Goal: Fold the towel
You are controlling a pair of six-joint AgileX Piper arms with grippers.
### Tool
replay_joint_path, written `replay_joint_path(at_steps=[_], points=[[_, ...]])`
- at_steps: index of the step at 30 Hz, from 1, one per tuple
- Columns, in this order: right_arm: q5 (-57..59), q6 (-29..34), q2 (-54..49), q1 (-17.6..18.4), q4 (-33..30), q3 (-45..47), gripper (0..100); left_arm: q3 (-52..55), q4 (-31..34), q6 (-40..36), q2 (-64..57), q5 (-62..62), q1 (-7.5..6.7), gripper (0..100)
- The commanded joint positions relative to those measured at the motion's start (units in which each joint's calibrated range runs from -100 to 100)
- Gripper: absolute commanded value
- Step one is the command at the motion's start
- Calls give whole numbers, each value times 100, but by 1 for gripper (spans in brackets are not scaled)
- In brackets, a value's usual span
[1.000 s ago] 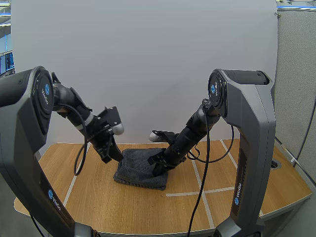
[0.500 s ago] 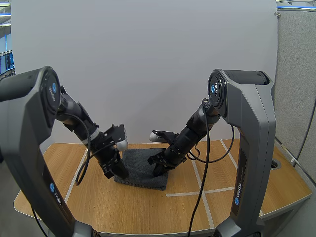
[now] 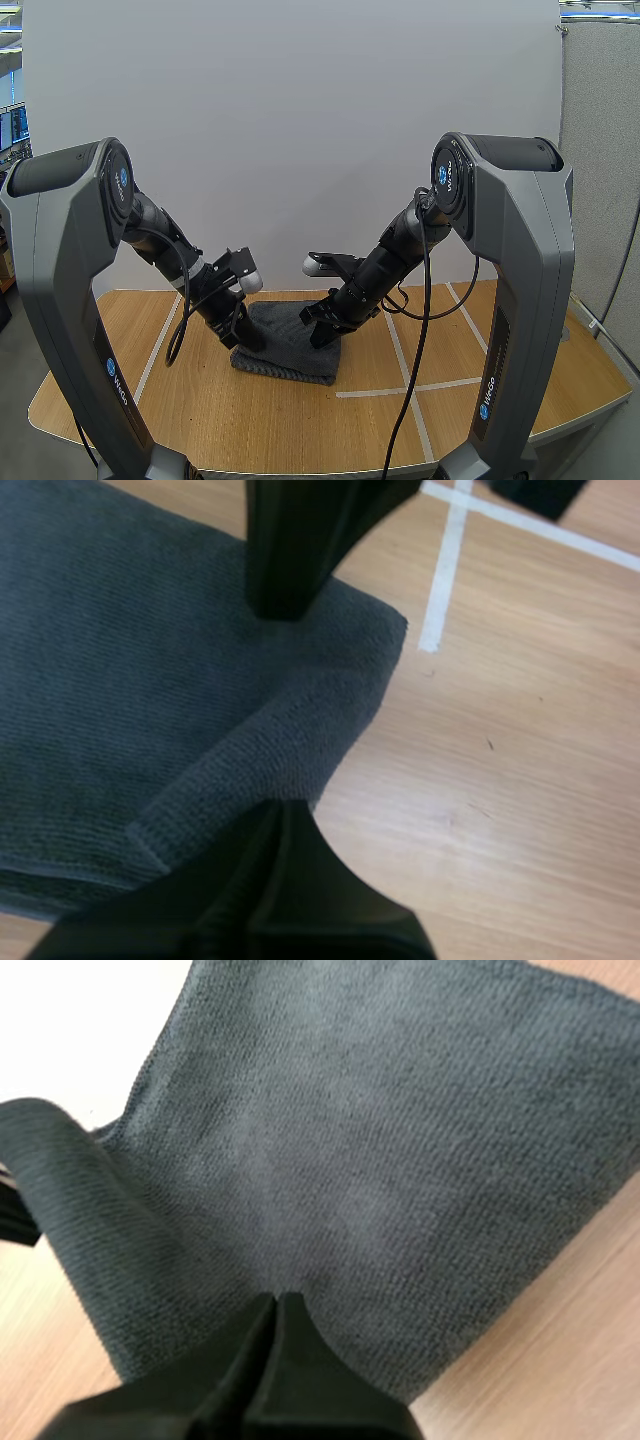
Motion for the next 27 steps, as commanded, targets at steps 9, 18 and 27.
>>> replay_joint_path(at_steps=[9,18,27], points=[[148,166,-94,-22,-184,35,0,-425,-804,-134,-472,99,21,0],[-209,122,88,-22,105,455,0,-425,-266,-194,-102,99,21,0],[-222,122,76,-16,116,455,0,-437,301,-276,860,99,21,0]])
